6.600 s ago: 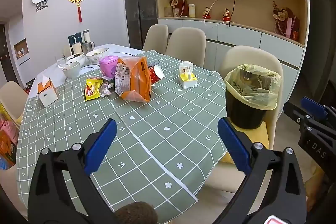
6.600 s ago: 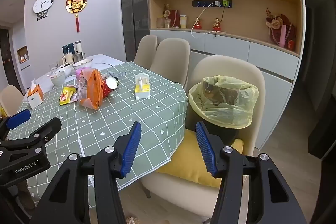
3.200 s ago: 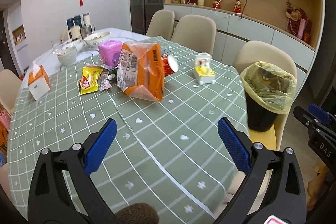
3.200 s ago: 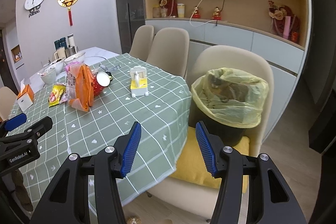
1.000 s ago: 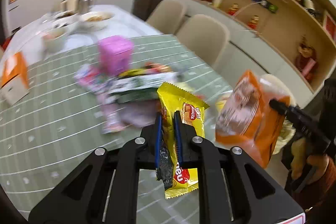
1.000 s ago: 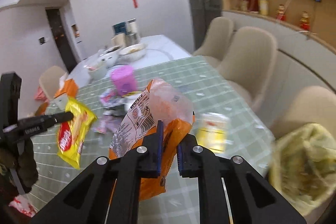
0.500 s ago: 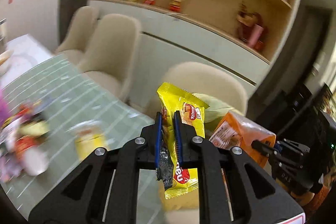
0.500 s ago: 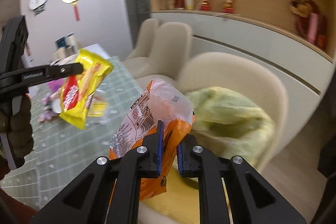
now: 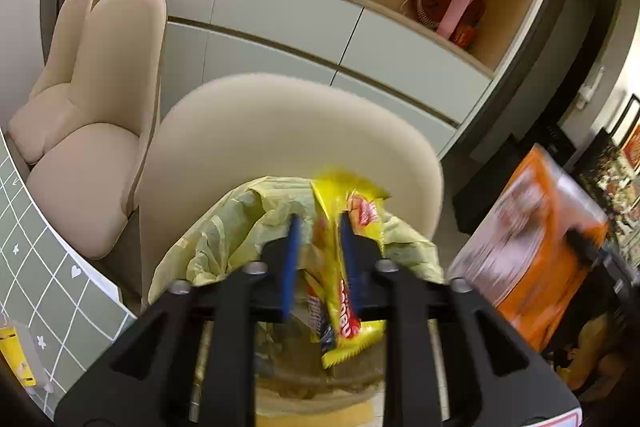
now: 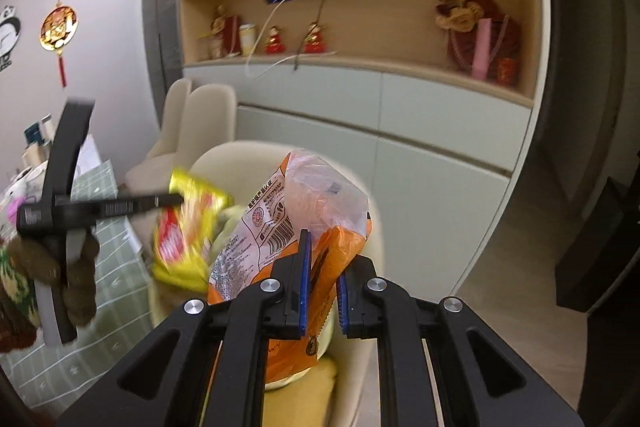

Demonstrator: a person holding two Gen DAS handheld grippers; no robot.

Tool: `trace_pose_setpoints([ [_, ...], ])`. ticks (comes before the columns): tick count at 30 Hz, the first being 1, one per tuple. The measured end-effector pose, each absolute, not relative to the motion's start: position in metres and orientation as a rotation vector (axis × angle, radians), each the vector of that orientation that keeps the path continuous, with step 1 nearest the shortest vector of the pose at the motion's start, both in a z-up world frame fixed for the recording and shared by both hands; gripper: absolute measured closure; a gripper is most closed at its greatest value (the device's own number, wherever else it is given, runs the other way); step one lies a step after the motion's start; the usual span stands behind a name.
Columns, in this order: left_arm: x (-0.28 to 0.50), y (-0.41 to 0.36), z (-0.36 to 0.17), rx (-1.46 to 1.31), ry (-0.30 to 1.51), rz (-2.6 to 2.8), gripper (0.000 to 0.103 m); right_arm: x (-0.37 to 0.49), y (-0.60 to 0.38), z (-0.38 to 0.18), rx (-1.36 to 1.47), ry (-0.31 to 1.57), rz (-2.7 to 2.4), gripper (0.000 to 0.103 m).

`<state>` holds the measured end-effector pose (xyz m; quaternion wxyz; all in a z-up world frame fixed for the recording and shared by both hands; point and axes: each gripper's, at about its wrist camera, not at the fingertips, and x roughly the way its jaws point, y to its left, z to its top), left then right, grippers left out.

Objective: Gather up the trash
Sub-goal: 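Carry both packets to the yellow-lined bin and open both tools to drop them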

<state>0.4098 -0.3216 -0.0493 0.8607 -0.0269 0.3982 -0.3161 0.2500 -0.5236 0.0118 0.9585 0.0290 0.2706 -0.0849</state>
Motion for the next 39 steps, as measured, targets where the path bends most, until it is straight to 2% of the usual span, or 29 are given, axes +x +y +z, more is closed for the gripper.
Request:
trace_pose_setpoints([
  [1,0.411,-0.322,-0.051,-0.052,0.837,-0.654,0.07,0.253,-0.526,0.012,0.058,0.543,-0.171,0.091],
  [9,0.403,-0.271,-0.043,-0.089,0.867,-0.515,0.067,0.313,-0.516,0.002,-0.02,0.508,-0.084,0.091],
  [12,0.388,-0.246,-0.038,-0.098,0.856,-0.464,0.063,0.341,-0.497,-0.014,-0.069,0.52,-0.041,0.091],
  [16,0.37,-0.218,-0.039,-0.123,0.858,-0.392,0.062,0.361,-0.464,-0.05,-0.154,0.605,0.046,0.091],
  [20,0.355,-0.196,-0.039,-0.139,0.847,-0.339,0.06,0.367,-0.443,-0.086,-0.152,0.772,0.182,0.091],
  [23,0.347,-0.183,-0.04,-0.16,0.863,-0.306,0.06,0.365,-0.432,-0.1,-0.157,0.849,0.232,0.091],
  [27,0.336,-0.161,-0.039,-0.19,0.873,-0.255,0.058,0.364,-0.435,-0.102,-0.099,0.86,0.206,0.091],
  [29,0.333,-0.15,-0.038,-0.199,0.881,-0.229,0.058,0.362,-0.442,-0.096,-0.032,0.845,0.19,0.089],
  [31,0.328,-0.138,-0.036,-0.207,0.89,-0.211,0.058,0.359,-0.444,-0.092,-0.01,0.816,0.18,0.07],
  [39,0.308,-0.084,-0.021,-0.182,0.856,-0.185,0.058,0.325,-0.419,-0.055,0.026,0.7,0.119,0.068],
])
